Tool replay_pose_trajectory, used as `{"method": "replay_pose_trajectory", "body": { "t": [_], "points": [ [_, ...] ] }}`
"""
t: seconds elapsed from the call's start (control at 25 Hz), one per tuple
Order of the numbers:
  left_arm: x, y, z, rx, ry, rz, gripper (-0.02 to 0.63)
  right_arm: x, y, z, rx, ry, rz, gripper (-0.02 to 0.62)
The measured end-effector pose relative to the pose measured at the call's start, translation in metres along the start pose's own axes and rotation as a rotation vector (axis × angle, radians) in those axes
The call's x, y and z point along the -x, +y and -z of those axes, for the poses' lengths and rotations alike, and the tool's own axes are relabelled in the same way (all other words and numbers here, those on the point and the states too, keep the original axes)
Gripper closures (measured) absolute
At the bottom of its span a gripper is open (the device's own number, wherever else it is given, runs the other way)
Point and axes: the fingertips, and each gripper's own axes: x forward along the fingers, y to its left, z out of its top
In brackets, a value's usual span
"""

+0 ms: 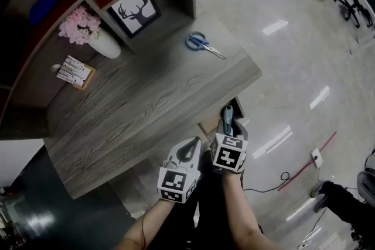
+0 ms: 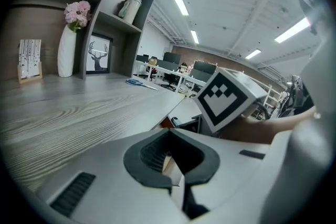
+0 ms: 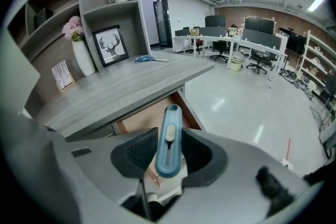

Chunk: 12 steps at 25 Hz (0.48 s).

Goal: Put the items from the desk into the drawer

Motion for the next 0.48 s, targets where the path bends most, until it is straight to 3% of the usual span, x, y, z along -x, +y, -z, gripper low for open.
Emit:
{"method": "replay_pose_trajectory", "body": {
  "t": [0.48],
  "points": [
    [-0.005,0.024,0.012,0.049,0.003,-0.037,0.597,-0.034,0.019,0.009,-0.013,0.034,-0.093,0.443]
  ]
}}
